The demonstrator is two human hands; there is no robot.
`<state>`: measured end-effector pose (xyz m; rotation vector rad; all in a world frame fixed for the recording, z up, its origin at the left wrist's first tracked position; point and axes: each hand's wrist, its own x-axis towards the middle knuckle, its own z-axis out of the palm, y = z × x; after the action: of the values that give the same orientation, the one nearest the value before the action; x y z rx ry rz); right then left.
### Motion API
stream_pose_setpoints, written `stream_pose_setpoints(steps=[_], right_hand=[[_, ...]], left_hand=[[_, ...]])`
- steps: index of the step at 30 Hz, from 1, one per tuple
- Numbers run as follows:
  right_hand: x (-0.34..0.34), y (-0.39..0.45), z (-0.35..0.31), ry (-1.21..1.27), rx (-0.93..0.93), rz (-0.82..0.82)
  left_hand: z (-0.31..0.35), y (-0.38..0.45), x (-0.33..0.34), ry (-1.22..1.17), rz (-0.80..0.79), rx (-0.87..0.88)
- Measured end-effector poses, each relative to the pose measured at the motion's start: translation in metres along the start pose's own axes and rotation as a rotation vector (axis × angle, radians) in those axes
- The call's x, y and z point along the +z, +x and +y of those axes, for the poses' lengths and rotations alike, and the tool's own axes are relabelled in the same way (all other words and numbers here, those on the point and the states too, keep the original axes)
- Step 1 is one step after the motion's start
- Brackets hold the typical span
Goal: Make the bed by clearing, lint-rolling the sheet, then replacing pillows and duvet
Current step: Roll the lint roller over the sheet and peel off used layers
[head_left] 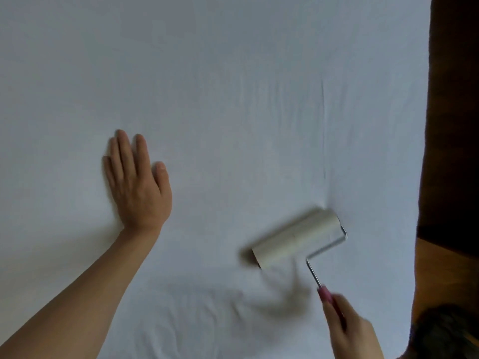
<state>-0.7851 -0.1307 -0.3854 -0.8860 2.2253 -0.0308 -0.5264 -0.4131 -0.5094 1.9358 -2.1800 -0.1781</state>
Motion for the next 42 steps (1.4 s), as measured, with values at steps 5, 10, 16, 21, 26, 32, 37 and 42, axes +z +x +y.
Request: stream_pose_setpoints(steps=[5,10,16,21,26,32,37,42], right_hand=[[-0.022,-0.007,0.048,-0.435,-0.586,-0.045],[-0.014,-0.002,-0.015,0.230,-0.290,-0.038],[-0.017,0.104,-0.140,0.217,-0.198,0.162],[-0.048,0.188,-0.224,0.286,-0.231,0.182],[-0.057,0.211,-0.220,0.208,-0.157,0.112],[-0.048,0.140,-0.110,0.170,-0.073,0.099],[-0.043,0.050,-0.006,0.187,0.023,0.041],[-0.037,-0.025,0.076,0.182,0.148,-0.005]], left_hand=[[-0.001,0.000,0.004,0.034,0.020,0.004],[0.000,0.000,0.006,0.058,0.032,0.009],[-0.001,0.000,0.005,0.067,0.033,0.011],[0.001,0.001,0.005,0.055,0.047,0.008],[0.002,0.002,0.006,0.090,0.032,0.021],[0.003,0.004,0.003,0.137,-0.026,0.011],[0.007,-0.006,-0.010,0.096,-0.089,0.022],[0.030,-0.072,-0.020,0.043,-0.164,0.244]])
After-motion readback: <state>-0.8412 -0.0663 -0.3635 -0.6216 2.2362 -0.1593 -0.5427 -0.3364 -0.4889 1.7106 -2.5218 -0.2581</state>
